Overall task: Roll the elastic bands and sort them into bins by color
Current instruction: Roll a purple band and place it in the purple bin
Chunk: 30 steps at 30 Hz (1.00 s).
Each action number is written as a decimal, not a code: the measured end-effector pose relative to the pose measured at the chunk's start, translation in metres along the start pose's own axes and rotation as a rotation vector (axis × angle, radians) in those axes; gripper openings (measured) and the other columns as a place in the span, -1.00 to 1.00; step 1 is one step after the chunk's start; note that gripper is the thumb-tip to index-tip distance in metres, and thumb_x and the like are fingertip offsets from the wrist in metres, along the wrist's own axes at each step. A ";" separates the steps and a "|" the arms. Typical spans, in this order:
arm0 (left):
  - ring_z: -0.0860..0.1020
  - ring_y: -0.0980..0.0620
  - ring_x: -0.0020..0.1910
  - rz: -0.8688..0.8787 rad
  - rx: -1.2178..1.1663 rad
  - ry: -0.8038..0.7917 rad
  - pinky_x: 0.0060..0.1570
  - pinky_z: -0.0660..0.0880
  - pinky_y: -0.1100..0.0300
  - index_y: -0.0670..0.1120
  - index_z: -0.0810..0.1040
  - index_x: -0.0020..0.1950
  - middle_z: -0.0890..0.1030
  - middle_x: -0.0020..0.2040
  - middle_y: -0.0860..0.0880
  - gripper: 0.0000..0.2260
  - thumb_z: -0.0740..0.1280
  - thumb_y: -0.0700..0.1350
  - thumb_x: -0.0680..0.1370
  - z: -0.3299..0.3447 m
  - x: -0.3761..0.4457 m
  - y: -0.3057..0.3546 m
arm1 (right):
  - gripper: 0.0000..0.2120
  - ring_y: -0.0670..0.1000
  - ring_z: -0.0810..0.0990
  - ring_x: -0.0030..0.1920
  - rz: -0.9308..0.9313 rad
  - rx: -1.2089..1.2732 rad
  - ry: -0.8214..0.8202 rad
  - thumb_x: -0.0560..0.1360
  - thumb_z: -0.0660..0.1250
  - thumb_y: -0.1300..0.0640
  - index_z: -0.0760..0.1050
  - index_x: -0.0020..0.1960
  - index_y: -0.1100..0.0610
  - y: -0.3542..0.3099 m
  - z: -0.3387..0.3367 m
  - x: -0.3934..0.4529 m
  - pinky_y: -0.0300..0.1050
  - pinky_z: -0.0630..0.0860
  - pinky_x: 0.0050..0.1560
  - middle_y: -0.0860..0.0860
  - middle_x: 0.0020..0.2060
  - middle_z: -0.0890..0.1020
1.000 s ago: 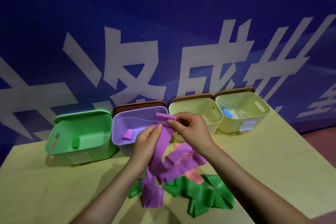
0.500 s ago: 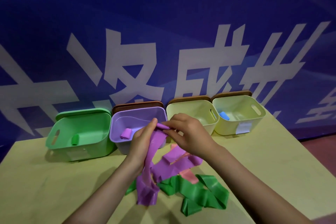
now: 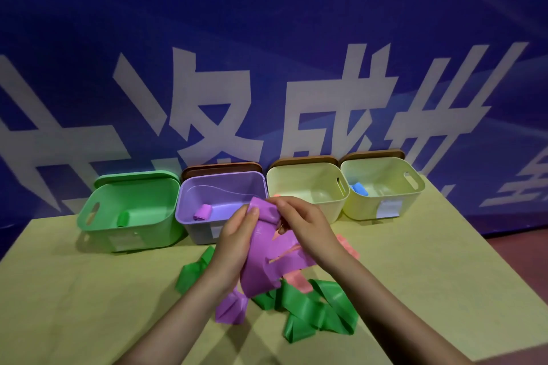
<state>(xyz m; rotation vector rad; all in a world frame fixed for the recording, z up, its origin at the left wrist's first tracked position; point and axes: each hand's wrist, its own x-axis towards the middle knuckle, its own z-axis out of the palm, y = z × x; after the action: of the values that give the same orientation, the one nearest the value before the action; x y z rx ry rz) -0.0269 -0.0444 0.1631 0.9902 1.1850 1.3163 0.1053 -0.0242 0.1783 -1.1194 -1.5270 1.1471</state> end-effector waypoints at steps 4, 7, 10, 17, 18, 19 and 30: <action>0.57 0.01 -0.09 0.025 0.054 0.006 0.00 0.46 0.06 0.05 0.61 -0.10 0.66 -0.11 -0.03 -0.77 0.19 -0.13 0.63 -0.003 -0.006 -0.009 | -0.81 -0.12 0.48 -0.45 0.120 0.110 -0.079 0.58 0.27 0.19 0.55 -0.20 0.14 -0.001 -0.003 -0.003 -0.31 0.44 -0.29 -0.04 -0.49 0.50; 0.56 0.17 -0.17 0.046 0.097 0.027 -0.09 0.46 0.24 0.01 0.58 -0.09 0.65 -0.19 0.10 -0.79 0.19 -0.17 0.63 -0.005 -0.013 -0.012 | -0.87 -0.16 0.50 -0.47 0.176 0.138 -0.145 0.54 0.31 0.24 0.54 -0.19 0.16 0.004 -0.001 -0.007 -0.34 0.44 -0.34 -0.02 -0.49 0.52; 0.54 0.30 -0.22 0.094 0.204 0.028 -0.14 0.44 0.37 0.05 0.54 -0.06 0.63 -0.20 0.16 -0.78 0.18 -0.21 0.63 -0.008 -0.019 -0.013 | -0.89 -0.15 0.49 -0.48 0.190 0.148 -0.131 0.51 0.35 0.28 0.54 -0.19 0.18 0.010 0.003 -0.010 -0.32 0.44 -0.35 -0.03 -0.50 0.52; 0.53 0.17 -0.25 0.250 0.415 -0.046 -0.20 0.43 0.22 -0.01 0.55 -0.07 0.63 -0.20 0.03 -0.80 0.18 0.03 0.53 -0.026 -0.023 -0.018 | -0.95 -0.14 0.44 -0.45 0.062 0.122 -0.041 0.45 0.41 0.27 0.56 -0.14 0.25 0.015 0.010 -0.018 -0.30 0.38 -0.34 -0.04 -0.49 0.46; 0.55 0.16 -0.22 0.267 0.438 -0.071 -0.18 0.45 0.21 0.03 0.56 -0.06 0.64 -0.18 0.06 -0.80 0.18 0.05 0.53 -0.029 -0.022 -0.017 | -0.96 -0.15 0.43 -0.44 0.046 0.129 -0.035 0.45 0.41 0.28 0.56 -0.13 0.24 0.015 0.011 -0.019 -0.30 0.38 -0.34 -0.03 -0.47 0.46; 0.57 0.16 -0.19 0.274 0.440 -0.100 -0.15 0.47 0.22 0.07 0.58 -0.05 0.65 -0.16 0.10 -0.81 0.20 0.08 0.52 -0.032 -0.021 -0.015 | -0.96 -0.14 0.43 -0.43 0.035 0.142 -0.038 0.45 0.42 0.28 0.56 -0.13 0.20 0.014 0.012 -0.021 -0.30 0.38 -0.34 -0.02 -0.45 0.45; 0.58 0.21 -0.18 0.187 0.211 -0.206 -0.17 0.50 0.33 0.07 0.66 -0.10 0.67 -0.18 0.12 -0.85 0.28 -0.05 0.55 -0.032 -0.021 -0.003 | -0.88 -0.07 0.37 -0.44 0.180 0.434 -0.152 0.33 0.38 0.22 0.58 -0.34 0.04 0.010 0.014 -0.027 -0.25 0.31 -0.38 -0.02 -0.47 0.47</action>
<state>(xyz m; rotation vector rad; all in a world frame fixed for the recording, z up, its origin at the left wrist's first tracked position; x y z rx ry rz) -0.0559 -0.0692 0.1562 1.3836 1.1079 1.2154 0.0984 -0.0511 0.1622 -0.8991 -1.2202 1.6257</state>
